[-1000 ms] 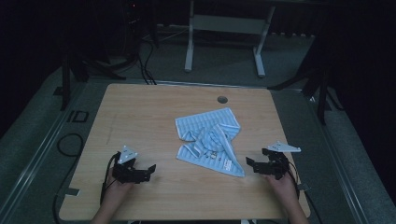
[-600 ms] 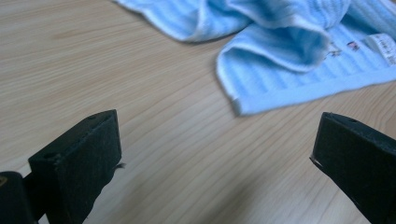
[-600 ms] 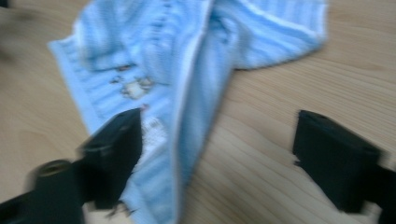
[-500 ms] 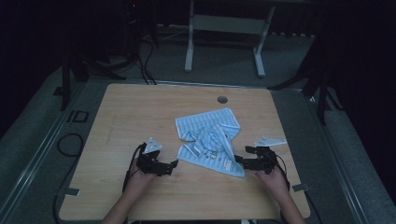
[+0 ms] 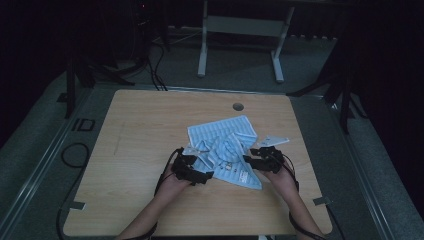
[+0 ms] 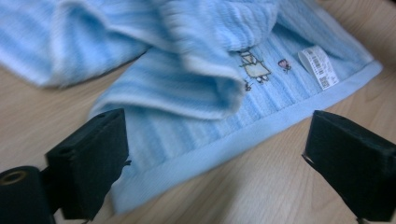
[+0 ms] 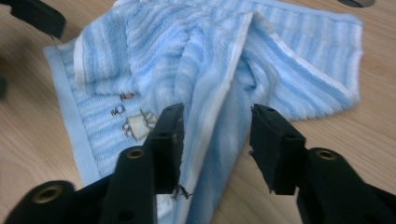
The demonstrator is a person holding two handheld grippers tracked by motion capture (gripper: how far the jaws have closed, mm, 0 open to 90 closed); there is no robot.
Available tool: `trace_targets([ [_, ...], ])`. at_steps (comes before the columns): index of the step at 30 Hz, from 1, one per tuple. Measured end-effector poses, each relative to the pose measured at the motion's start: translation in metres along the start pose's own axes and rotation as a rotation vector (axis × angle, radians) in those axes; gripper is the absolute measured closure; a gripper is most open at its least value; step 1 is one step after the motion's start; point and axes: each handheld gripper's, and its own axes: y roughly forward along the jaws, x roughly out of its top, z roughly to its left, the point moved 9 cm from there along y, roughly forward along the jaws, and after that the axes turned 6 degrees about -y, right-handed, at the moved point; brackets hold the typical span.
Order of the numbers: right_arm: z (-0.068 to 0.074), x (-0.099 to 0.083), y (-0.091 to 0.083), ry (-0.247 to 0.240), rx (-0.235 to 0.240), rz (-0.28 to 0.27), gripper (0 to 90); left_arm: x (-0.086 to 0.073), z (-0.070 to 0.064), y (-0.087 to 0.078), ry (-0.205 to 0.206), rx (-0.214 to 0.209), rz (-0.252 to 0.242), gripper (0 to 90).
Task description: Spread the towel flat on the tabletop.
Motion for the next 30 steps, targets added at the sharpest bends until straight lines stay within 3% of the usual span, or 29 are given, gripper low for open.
trace_targets([
  [1,-0.001,0.001,0.001,-0.001,-0.007,0.005,57.6,0.003,-0.003,0.002,0.004,0.005,-0.006,15.7],
  [2,-0.002,0.004,0.004,-0.003,-0.01,0.009,58.4,0.005,-0.006,0.004,0.006,-0.016,-0.009,16.3],
  [4,-0.004,0.007,0.009,-0.004,-0.016,0.014,59.5,0.009,-0.008,0.008,0.001,-0.016,-0.002,16.5],
  [7,-0.004,0.008,0.013,0.008,-0.014,0.026,60.1,0.014,-0.009,0.01,0.01,-0.001,-0.019,32.9],
  [8,-0.005,0.008,0.016,0.011,-0.017,0.03,60.1,0.018,-0.009,0.014,0.001,-0.005,-0.016,32.9],
  [12,0.001,0.006,0.026,0.032,0.023,0.05,60.9,0.02,-0.005,0.023,-0.013,0.008,0.02,45.9],
  [15,0.007,0.006,0.028,0.015,0.033,0.057,69.0,0.019,-0.007,0.028,0.008,0.013,0.038,59.3],
  [18,0.011,0.005,0.028,-0.013,0.029,0.073,83.6,0.018,-0.01,0.03,0.036,0.028,0.051,75.5],
  [19,0.011,0.005,0.028,-0.013,0.029,0.073,83.6,0.018,-0.01,0.03,0.036,0.028,0.051,81.0],
  [20,0.011,0.004,0.028,-0.019,0.023,0.079,86.7,0.019,-0.012,0.027,0.04,0.04,0.037,81.0],
  [21,0.012,0.004,0.025,-0.024,0.021,0.074,87.6,0.019,-0.014,0.026,0.038,0.03,0.039,84.7],
  [26,0.012,0.001,0.016,-0.03,0.019,0.059,87.8,0.017,-0.025,0.013,0.079,0.004,0.032,86.3],
  [29,0.011,-0.005,-0.007,-0.036,0.008,0.031,87.8,0.014,-0.034,-0.002,0.105,-0.012,0.016,86.4],
  [30,0.011,-0.005,-0.007,-0.036,0.008,0.031,87.8,0.013,-0.035,-0.006,0.106,-0.017,0.015,86.4],
])
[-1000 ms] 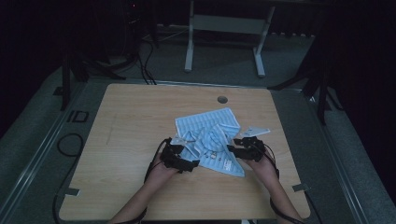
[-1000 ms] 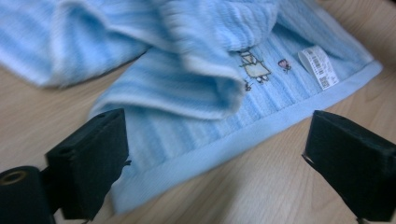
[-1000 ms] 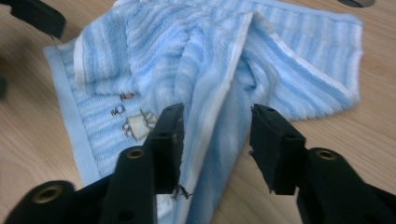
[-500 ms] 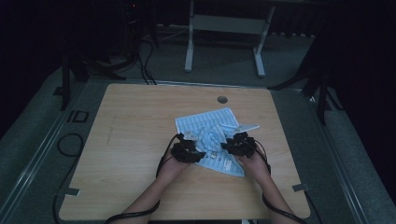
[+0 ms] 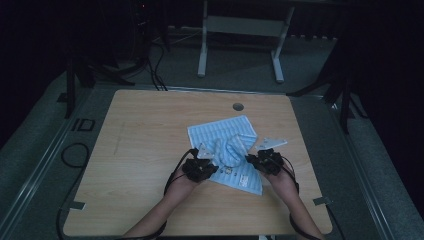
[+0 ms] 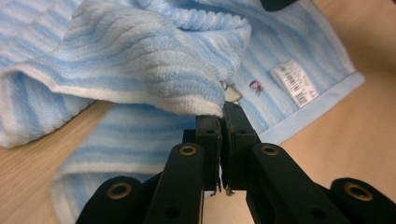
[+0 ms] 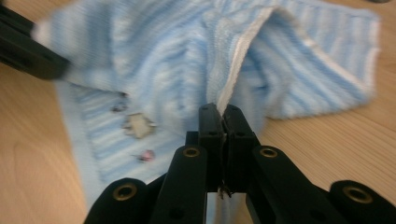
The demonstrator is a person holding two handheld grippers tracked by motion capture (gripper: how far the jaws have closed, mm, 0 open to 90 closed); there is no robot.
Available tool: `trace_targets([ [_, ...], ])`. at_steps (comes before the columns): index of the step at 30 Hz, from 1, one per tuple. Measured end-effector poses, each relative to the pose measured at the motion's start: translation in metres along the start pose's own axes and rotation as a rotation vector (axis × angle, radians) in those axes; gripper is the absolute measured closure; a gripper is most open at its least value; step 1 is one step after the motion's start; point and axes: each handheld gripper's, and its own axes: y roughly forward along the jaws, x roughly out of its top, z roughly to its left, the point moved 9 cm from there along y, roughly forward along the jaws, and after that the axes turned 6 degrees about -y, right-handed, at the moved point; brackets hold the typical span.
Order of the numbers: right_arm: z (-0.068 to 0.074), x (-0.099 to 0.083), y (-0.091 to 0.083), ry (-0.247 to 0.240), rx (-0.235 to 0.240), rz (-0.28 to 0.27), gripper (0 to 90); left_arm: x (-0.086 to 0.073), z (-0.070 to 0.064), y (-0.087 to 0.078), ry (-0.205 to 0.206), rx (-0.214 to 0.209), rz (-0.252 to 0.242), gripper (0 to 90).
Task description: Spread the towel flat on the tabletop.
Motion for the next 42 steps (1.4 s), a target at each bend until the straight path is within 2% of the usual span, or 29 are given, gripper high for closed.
trace_targets([
  [5,-0.007,-0.009,-0.026,0.004,-0.014,-0.021,87.8,0.001,-0.006,-0.029,-0.004,-0.03,-0.023,86.3],
  [6,-0.008,-0.009,-0.031,0.008,-0.022,-0.028,87.8,0.002,-0.007,-0.035,-0.017,-0.052,-0.036,86.3],
  [7,-0.013,-0.012,-0.039,0.012,-0.027,-0.034,87.7,0.004,-0.008,-0.041,-0.023,-0.056,-0.042,86.3],
  [8,-0.013,-0.012,-0.039,0.012,-0.027,-0.034,87.7,0.006,-0.008,-0.045,-0.02,-0.057,-0.043,86.3],
  [11,-0.024,-0.016,-0.05,0.033,-0.044,-0.049,87.7,0.014,-0.003,-0.062,-0.002,-0.012,-0.075,86.2],
  [12,-0.024,-0.016,-0.05,0.033,-0.044,-0.049,87.7,0.016,0.0,-0.065,-0.008,-0.003,-0.081,86.2],
  [14,-0.028,-0.018,-0.054,0.053,-0.044,-0.055,87.7,0.021,0.015,-0.068,-0.034,0.041,-0.078,86.3],
  [20,-0.034,-0.022,-0.046,0.085,-0.031,-0.042,87.6,0.015,0.053,-0.046,-0.09,0.144,-0.016,86.2],
  [23,-0.038,-0.026,-0.033,0.097,-0.031,-0.011,87.6,0.012,0.064,-0.032,-0.129,0.151,0.002,86.2],
  [27,-0.044,-0.031,-0.013,0.122,-0.028,0.027,87.6,0.007,0.078,-0.014,-0.139,0.176,0.05,86.1],
  [28,-0.046,-0.034,-0.006,0.13,-0.031,0.044,87.5,0.007,0.08,-0.011,-0.138,0.187,0.054,86.1],
  [30,-0.048,-0.037,0.002,0.146,-0.03,0.06,87.5,0.005,0.084,-0.004,-0.162,0.182,0.072,86.0],
  [32,-0.05,-0.04,0.01,0.152,-0.037,0.077,87.5,0.002,0.089,0.002,-0.155,0.204,0.086,86.0],
  [36,-0.05,-0.046,0.018,0.156,-0.041,0.1,87.5,-0.002,0.096,0.005,-0.197,0.2,0.085,85.9],
  [39,-0.049,-0.048,0.02,0.152,-0.039,0.105,85.4,-0.007,0.096,0.008,-0.183,0.208,0.103,84.6],
  [42,-0.049,-0.047,0.014,0.143,-0.053,0.102,73.0,-0.008,0.089,0.003,-0.167,0.175,0.087,68.6],
])
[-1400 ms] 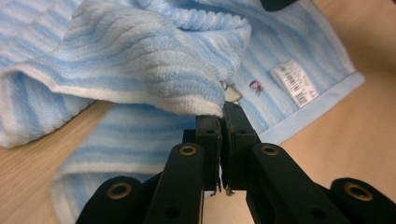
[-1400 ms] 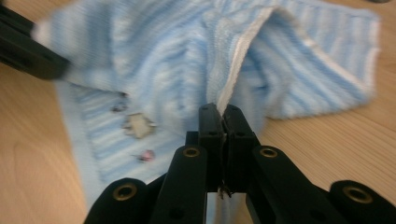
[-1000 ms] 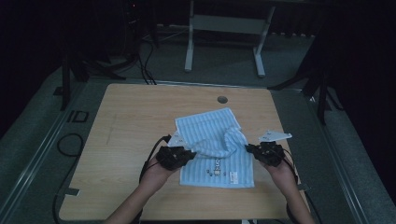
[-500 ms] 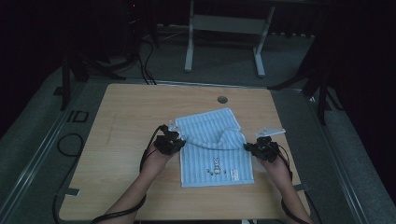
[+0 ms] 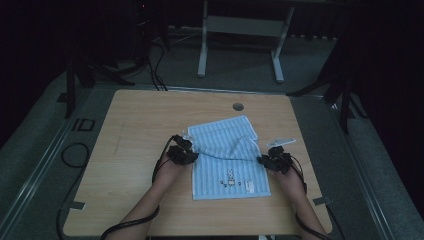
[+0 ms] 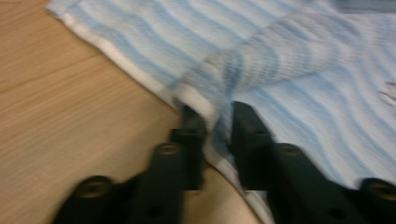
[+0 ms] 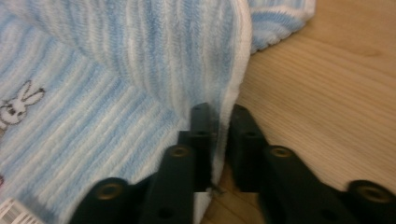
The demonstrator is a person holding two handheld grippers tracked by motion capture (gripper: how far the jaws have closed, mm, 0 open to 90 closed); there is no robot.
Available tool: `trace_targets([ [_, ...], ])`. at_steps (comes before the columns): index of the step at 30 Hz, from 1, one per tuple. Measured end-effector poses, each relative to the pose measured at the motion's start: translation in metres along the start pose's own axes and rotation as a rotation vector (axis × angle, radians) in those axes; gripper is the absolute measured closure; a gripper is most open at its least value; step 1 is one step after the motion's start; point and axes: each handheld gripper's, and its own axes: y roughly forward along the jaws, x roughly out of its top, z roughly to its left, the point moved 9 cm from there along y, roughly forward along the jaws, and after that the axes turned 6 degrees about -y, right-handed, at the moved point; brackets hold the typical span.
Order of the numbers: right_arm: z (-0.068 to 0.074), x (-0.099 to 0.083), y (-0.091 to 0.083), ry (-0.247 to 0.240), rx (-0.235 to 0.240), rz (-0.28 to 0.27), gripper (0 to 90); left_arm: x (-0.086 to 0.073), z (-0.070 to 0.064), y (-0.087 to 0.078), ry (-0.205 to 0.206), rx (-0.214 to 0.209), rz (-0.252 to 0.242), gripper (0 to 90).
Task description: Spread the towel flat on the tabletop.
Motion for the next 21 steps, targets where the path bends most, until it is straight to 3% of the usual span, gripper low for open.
trace_targets([
  [1,0.0,0.0,0.0,0.0,0.0,0.0,73.0,0.0,0.0,0.0,0.0,0.0,0.0,63.4],
  [2,0.0,0.0,-0.003,0.001,0.002,-0.007,69.4,-0.002,-0.006,-0.015,0.008,-0.037,-0.043,63.4],
  [3,0.001,0.001,-0.016,-0.016,-0.011,-0.03,64.6,-0.003,-0.008,-0.021,0.002,-0.041,-0.063,55.7],
  [4,0.002,0.001,-0.022,-0.025,-0.022,-0.036,63.2,-0.003,-0.011,-0.028,-0.006,-0.072,-0.092,52.2],
  [5,0.003,0.001,-0.028,-0.035,-0.02,-0.044,62.4,-0.005,-0.016,-0.035,-0.01,-0.107,-0.103,51.7],
  [7,0.005,0.001,-0.034,-0.041,-0.017,-0.055,61.3,-0.008,-0.02,-0.04,-0.001,-0.117,-0.104,46.4],
  [8,0.009,0.0,-0.04,-0.043,-0.01,-0.068,61.3,-0.016,-0.03,-0.049,0.024,-0.157,-0.102,46.4],
  [9,0.017,-0.003,-0.048,-0.044,0.016,-0.087,61.0,-0.02,-0.036,-0.051,0.037,-0.171,-0.096,46.1],
  [12,0.03,-0.011,-0.056,-0.062,0.033,-0.102,60.7,-0.035,-0.054,-0.055,0.078,-0.221,-0.072,46.1],
  [13,0.03,-0.011,-0.056,-0.062,0.033,-0.102,60.7,-0.035,-0.054,-0.055,0.078,-0.221,-0.072,46.1],
  [14,0.034,-0.015,-0.058,-0.069,0.038,-0.101,60.2,-0.046,-0.065,-0.056,0.109,-0.252,-0.051,46.1],
  [16,0.048,-0.026,-0.061,-0.09,0.07,-0.088,57.8,-0.056,-0.074,-0.056,0.143,-0.264,-0.035,46.1],
  [19,0.059,-0.037,-0.062,-0.131,0.078,-0.066,56.2,-0.07,-0.083,-0.053,0.186,-0.269,-0.005,46.1],
  [21,0.064,-0.042,-0.062,-0.139,0.092,-0.057,55.7,-0.075,-0.086,-0.051,0.193,-0.277,0.012,46.1],
])
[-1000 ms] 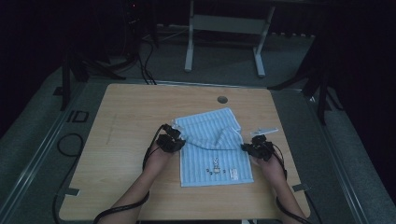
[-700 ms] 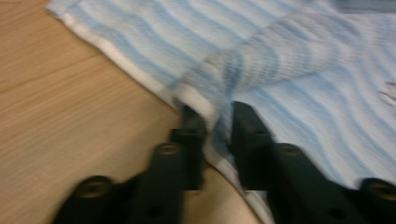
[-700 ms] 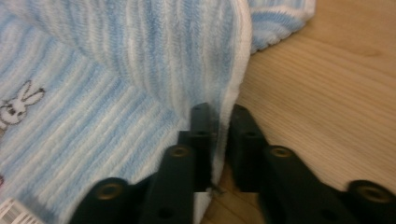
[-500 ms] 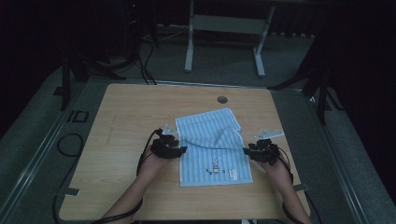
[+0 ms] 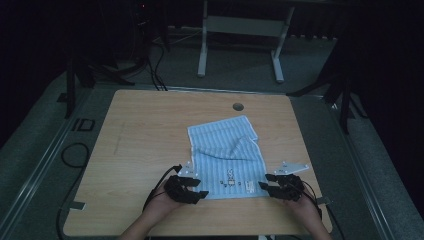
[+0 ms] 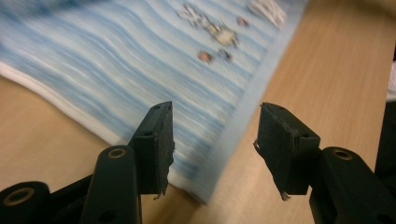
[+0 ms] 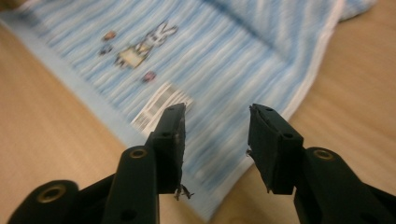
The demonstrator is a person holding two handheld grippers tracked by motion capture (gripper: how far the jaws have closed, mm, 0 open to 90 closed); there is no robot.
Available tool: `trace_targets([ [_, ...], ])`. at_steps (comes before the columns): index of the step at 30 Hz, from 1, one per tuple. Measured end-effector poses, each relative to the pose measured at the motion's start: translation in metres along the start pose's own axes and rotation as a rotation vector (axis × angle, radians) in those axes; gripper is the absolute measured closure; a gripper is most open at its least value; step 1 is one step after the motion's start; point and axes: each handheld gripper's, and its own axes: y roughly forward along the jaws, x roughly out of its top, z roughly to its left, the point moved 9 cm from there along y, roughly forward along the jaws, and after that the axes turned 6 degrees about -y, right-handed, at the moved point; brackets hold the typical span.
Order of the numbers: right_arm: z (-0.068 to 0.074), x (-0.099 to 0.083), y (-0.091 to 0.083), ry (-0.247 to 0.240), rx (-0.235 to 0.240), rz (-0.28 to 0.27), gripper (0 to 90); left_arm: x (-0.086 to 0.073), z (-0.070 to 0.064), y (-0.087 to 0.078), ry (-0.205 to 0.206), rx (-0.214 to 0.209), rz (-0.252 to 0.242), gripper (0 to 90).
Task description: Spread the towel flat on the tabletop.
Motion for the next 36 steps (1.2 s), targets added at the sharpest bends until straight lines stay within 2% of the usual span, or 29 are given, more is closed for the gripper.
trace_targets([
  [4,0.004,-0.007,0.004,0.0,0.01,0.016,54.6,-0.004,0.0,0.006,0.004,0.012,0.016,46.5],
  [5,0.005,-0.009,0.007,-0.001,0.02,0.024,53.9,-0.005,0.001,0.009,-0.003,-0.002,0.026,46.5],
  [7,0.006,-0.016,0.014,-0.026,0.001,0.067,52.9,-0.006,0.005,0.013,-0.003,0.013,0.036,48.2],
  [9,0.006,-0.016,0.016,-0.027,0.007,0.065,52.9,-0.007,0.008,0.016,-0.002,0.025,0.05,48.4],
  [11,0.005,-0.014,0.017,-0.028,0.007,0.066,54.2,-0.006,0.01,0.018,-0.01,0.024,0.035,48.7],
  [14,0.003,-0.012,0.021,-0.008,0.016,0.056,56.6,-0.002,0.016,0.019,0.009,0.051,0.035,49.0],
  [19,-0.002,-0.005,0.028,-0.006,0.012,0.051,62.8,0.009,0.036,0.022,0.016,0.116,0.033,54.7],
  [21,-0.004,-0.001,0.031,-0.001,0.013,0.049,64.6,0.015,0.046,0.024,0.005,0.137,0.028,57.1],
  [25,-0.014,0.009,0.041,0.008,0.006,0.037,71.9,0.027,0.061,0.03,0.016,0.184,0.033,61.2],
  [27,-0.019,0.014,0.046,0.016,0.001,0.029,79.1,0.033,0.066,0.034,-0.004,0.181,0.03,69.1],
  [30,-0.023,0.02,0.052,0.022,-0.015,0.034,85.2,0.039,0.067,0.038,-0.017,0.167,0.031,80.9],
  [34,-0.023,0.025,0.055,0.003,-0.037,0.063,87.6,0.041,0.068,0.039,-0.053,0.154,0.032,85.7],
  [36,-0.023,0.027,0.052,-0.01,-0.055,0.06,88.0,0.042,0.067,0.035,-0.059,0.165,0.018,87.0],
])
